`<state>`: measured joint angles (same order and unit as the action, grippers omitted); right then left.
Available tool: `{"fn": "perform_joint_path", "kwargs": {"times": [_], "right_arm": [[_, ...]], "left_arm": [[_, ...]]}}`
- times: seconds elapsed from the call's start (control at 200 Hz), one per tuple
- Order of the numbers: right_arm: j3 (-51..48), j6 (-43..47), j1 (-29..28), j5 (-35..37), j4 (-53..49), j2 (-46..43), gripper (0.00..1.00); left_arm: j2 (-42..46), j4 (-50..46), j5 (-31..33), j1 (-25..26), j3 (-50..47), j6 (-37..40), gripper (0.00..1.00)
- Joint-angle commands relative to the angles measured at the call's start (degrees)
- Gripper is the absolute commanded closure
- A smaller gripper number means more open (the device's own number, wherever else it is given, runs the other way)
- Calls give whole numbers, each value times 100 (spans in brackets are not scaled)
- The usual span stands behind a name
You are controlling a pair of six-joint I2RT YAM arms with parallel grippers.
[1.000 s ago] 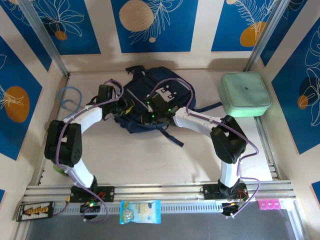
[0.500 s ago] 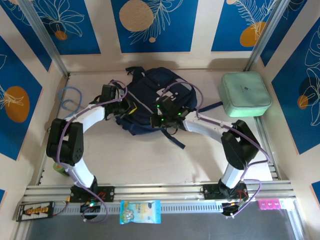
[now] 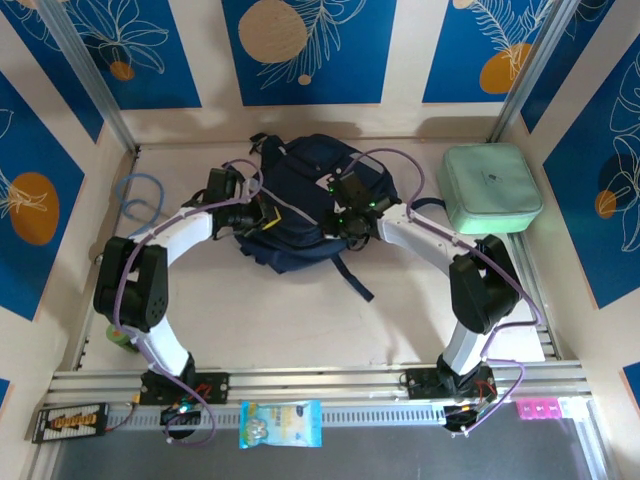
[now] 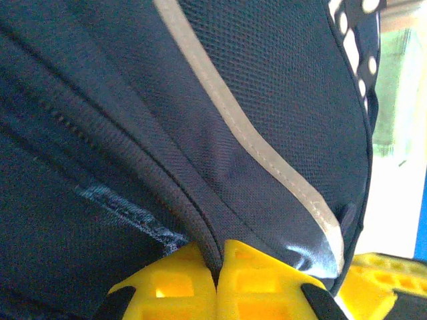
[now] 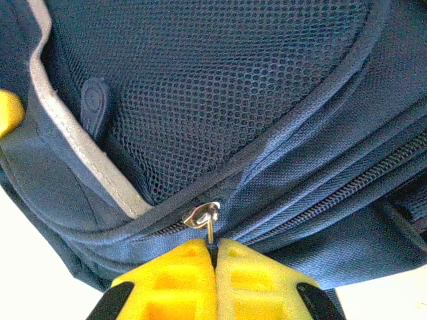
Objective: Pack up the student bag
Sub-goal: Zip the student bag at the center of the table, then reset both arms
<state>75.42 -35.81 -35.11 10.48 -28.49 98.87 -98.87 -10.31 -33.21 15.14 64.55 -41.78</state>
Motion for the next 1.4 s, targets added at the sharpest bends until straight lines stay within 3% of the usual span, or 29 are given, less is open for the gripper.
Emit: {"fn": "perform_joint_path", "kwargs": {"times": [0.0,0.14,0.22,0.31,0.375,0.495,0.605,0.725,0.91,1.04,1.285,1.395], "right_arm": [[92,94,442,700,-79,-76,100],[-268,406,766,23,308,-410,95],[-331,661,889,-466,392,-564,87],[-278,721,928,-893,221,-898,75],[-251,729,914,-1021,69,-1256,63],[-322,707,973,-518,-193,-1981,39],[-663,1117,988,712,-25,-2732,17],[-1151,1550,1083,1710,418,-3401,0],[-2381,1974,1524,2449,1510,-4052,1],[-3505,1947,2015,2462,2299,-4348,1],[-5286,1957,2737,2319,4213,-4442,1],[-5521,2201,2917,2067,4763,-4194,1]], "left_arm": [[112,-806,-303,205,24,546,100],[344,-601,-112,651,-220,389,100],[411,-461,-150,810,-216,361,84],[548,-647,-270,809,-9,578,53],[754,-1053,-57,794,241,889,37],[1253,-1574,510,631,615,1333,17],[1823,-1649,1281,416,648,1712,0],[2536,-1377,2419,306,389,2192,0],[3564,142,4973,258,-1269,2751,0],[3699,1207,6208,-2,-2427,3095,0],[3442,3513,6571,-492,-3936,3750,0],[2972,4446,5829,-699,-4275,4265,1]]}}
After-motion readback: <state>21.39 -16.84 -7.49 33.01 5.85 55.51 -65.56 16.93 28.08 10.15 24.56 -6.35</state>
